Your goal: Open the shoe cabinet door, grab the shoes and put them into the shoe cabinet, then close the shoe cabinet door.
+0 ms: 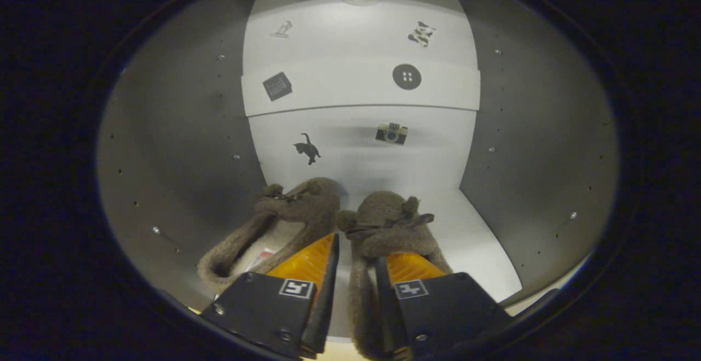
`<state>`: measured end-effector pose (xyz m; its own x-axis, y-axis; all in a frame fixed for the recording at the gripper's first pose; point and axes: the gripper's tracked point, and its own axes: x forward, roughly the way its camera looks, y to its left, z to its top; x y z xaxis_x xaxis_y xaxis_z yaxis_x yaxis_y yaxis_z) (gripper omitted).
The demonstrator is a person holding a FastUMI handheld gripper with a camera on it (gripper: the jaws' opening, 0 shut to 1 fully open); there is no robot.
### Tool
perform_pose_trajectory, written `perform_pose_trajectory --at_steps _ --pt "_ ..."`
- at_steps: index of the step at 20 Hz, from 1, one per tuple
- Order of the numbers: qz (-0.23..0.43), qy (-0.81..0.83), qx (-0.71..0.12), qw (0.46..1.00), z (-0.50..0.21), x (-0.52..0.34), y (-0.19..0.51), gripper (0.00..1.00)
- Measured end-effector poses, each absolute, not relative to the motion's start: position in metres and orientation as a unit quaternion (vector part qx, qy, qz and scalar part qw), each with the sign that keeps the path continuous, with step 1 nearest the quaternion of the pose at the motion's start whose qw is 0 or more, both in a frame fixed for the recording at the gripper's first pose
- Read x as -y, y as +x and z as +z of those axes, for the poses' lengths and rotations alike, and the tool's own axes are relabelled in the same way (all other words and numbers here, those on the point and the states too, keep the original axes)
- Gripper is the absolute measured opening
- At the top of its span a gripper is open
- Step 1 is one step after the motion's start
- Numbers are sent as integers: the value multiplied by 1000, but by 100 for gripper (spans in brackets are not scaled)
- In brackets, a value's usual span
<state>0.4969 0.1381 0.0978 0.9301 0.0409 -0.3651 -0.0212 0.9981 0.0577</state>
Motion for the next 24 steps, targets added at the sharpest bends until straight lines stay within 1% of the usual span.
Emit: perform_pose_trajectory --at_steps 1,4,5,6,10,17,24 --pt "16 21 -181 983 101 -140 489 50" --pt "11 15 -153 988 115 -144 461 65" --pt "11 10 -139 990 122 -145 452 68" --pt "11 1 -127 992 130 -148 440 68" --pt "15 2 -78 997 162 -157 386 97" --pt "28 23 -27 999 200 -164 272 99" --pt "47 15 -5 999 213 -162 160 99"
